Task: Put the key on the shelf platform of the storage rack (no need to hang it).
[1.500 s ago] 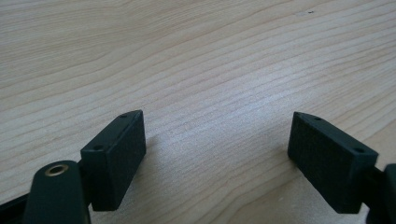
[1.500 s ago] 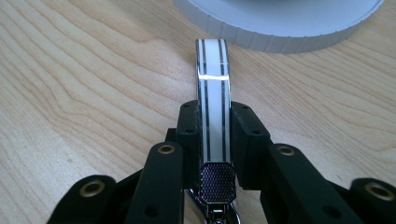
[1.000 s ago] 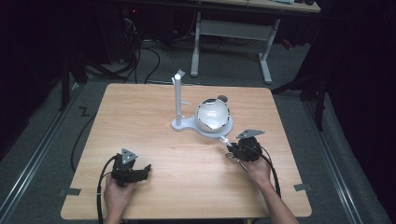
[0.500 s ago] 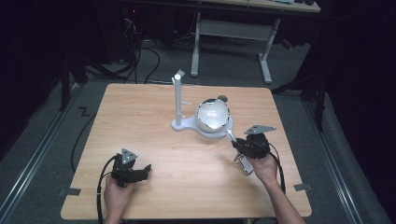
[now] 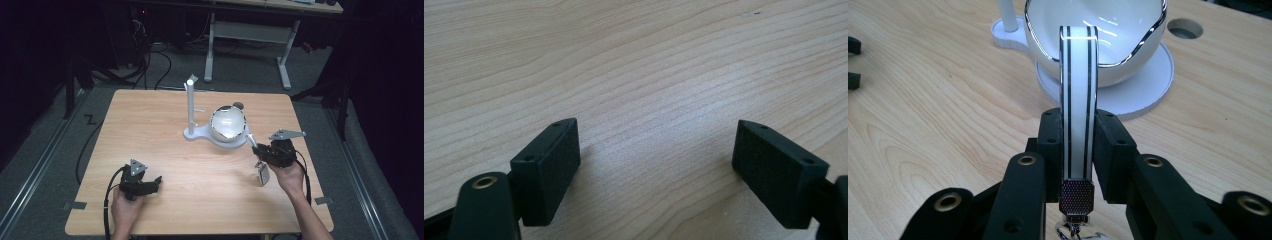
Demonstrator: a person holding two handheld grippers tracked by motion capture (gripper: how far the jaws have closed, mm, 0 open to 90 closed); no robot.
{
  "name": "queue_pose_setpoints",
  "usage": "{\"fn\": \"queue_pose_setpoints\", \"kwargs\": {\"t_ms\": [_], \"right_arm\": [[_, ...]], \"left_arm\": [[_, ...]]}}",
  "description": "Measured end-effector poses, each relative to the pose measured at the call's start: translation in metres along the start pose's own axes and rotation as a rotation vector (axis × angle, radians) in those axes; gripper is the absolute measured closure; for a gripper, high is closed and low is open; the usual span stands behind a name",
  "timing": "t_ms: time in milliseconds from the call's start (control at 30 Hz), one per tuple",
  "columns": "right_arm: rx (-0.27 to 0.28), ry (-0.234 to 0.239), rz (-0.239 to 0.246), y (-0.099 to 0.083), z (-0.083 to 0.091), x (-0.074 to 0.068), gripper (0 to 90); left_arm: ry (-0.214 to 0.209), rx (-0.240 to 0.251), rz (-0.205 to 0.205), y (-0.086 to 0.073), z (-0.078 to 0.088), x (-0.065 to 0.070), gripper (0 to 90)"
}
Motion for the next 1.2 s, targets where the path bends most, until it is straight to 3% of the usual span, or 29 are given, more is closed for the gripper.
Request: {"fn": "queue_pose_setpoints", "kwargs": {"t_ms": [767,1200], "right_arm": [[0.033,0.003,-0.024,0.021,0.026,0.007,75.6],[0.038,0.017,-0.028,0.039,0.030,0.008,75.5]], "left_arm": [[-0.007,-0.006,-0.012,0.000,0.000,0.000,19.4],[-0.007,-0.006,-0.012,0.000,0.000,0.000,19.4]]}}
Point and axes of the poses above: each handheld gripper's, and its own axes: z roughly backward along the jaws, y roughly out of its top, x roughly to its right, the point moved 4 cm from there along -z, roughly forward along the jaws, and after that the axes turned 8 degrees about -y, right-handed, at the moved point
